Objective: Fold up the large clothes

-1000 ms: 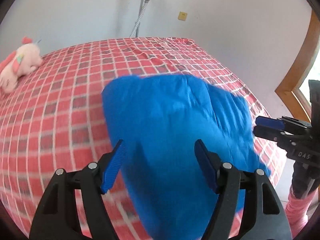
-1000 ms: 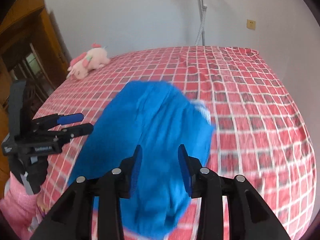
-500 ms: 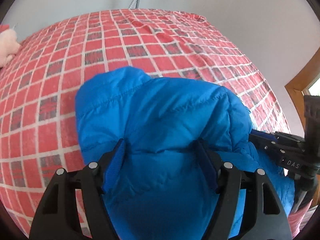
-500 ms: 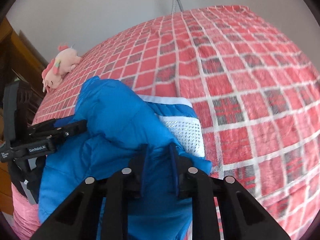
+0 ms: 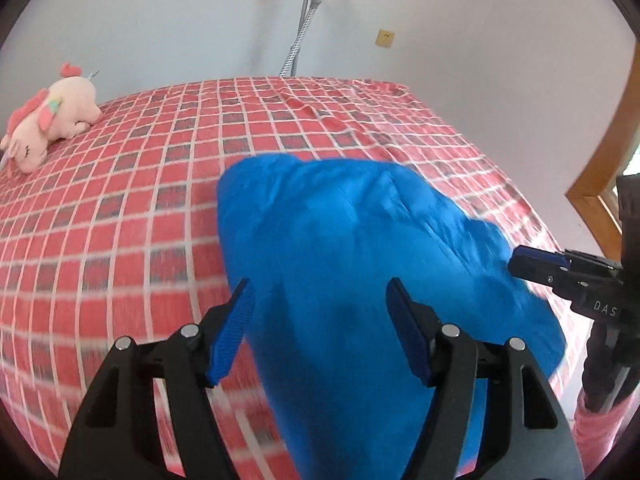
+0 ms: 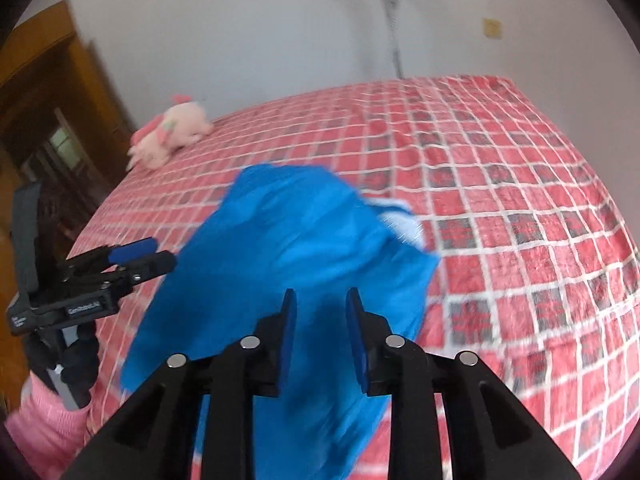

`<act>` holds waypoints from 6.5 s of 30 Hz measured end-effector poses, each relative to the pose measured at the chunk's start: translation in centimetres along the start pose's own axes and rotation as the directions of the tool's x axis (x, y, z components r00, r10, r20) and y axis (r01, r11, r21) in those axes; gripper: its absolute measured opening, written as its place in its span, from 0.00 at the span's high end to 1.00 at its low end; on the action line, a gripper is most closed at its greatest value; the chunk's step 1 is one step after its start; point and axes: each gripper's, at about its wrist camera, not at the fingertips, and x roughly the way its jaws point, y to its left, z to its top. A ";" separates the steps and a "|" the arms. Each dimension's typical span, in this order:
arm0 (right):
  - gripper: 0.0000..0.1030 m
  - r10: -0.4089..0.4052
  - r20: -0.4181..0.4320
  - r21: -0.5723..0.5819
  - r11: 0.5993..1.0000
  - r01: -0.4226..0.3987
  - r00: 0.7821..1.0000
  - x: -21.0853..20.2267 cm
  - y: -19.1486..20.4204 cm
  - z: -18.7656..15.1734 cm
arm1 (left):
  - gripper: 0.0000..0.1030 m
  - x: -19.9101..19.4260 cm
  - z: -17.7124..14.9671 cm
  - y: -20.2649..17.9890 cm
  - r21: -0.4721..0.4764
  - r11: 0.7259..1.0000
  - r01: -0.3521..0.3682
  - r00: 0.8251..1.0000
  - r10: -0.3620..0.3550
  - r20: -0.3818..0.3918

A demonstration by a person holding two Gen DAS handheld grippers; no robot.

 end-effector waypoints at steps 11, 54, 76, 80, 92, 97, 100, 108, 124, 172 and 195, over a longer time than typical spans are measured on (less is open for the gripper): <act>0.72 -0.049 -0.022 0.001 0.999 0.049 0.999 2.7 0.0 -5.7 | 0.29 1.8 -5.3 -0.3 -0.011 1.000 0.011 1.000 -0.011 -0.021; 0.09 0.238 -0.169 0.262 0.946 -0.189 0.957 6.3 -4.3 -4.7 | 0.06 3.7 -3.8 2.5 -0.016 0.987 0.160 0.980 -0.161 -0.120; 0.50 0.304 -0.008 0.075 0.950 -0.303 0.953 4.6 0.2 -1.1 | 0.47 0.0 -3.5 3.3 -0.043 0.983 0.178 0.982 -0.175 0.067; 0.50 0.342 -0.004 0.005 0.940 -0.342 0.940 5.9 2.5 1.3 | 0.48 -2.1 -2.9 5.4 -0.065 0.991 0.118 0.984 -0.108 0.143; 0.45 0.375 -0.118 -0.036 0.924 -0.382 0.919 15.4 6.0 4.3 | 0.40 0.5 -3.6 13.3 -0.140 0.990 0.006 0.993 0.011 0.122; 0.34 0.372 -0.128 0.015 0.928 -0.373 0.919 14.4 5.1 4.0 | 0.32 0.1 -3.8 12.9 -0.127 0.992 -0.019 0.993 0.033 0.109; 0.30 0.359 -0.114 0.012 0.933 -0.360 0.926 12.7 4.7 3.6 | 0.28 -1.0 -4.0 13.3 -0.168 0.986 -0.003 0.995 0.019 0.095; 0.26 0.284 -0.073 -0.001 0.958 -0.285 0.956 8.4 3.4 1.7 | 0.22 -3.3 -6.5 12.5 -0.157 0.987 -0.039 0.991 0.059 0.124; 0.08 0.085 -0.058 -0.032 0.996 -0.087 0.995 5.9 5.2 -0.4 | 0.13 -4.8 -7.8 11.7 -0.181 0.972 -0.151 0.983 0.167 0.079; 0.04 0.030 -0.012 -0.122 0.992 -0.031 0.999 -3.5 11.2 -8.0 | 0.07 -13.7 -14.1 2.7 -0.153 0.924 -0.349 0.919 0.370 0.137; 0.04 0.040 0.017 -0.150 0.988 -0.037 0.999 -4.9 11.5 -8.8 | 0.07 -14.7 -14.6 1.5 -0.141 0.926 -0.352 0.915 0.371 0.155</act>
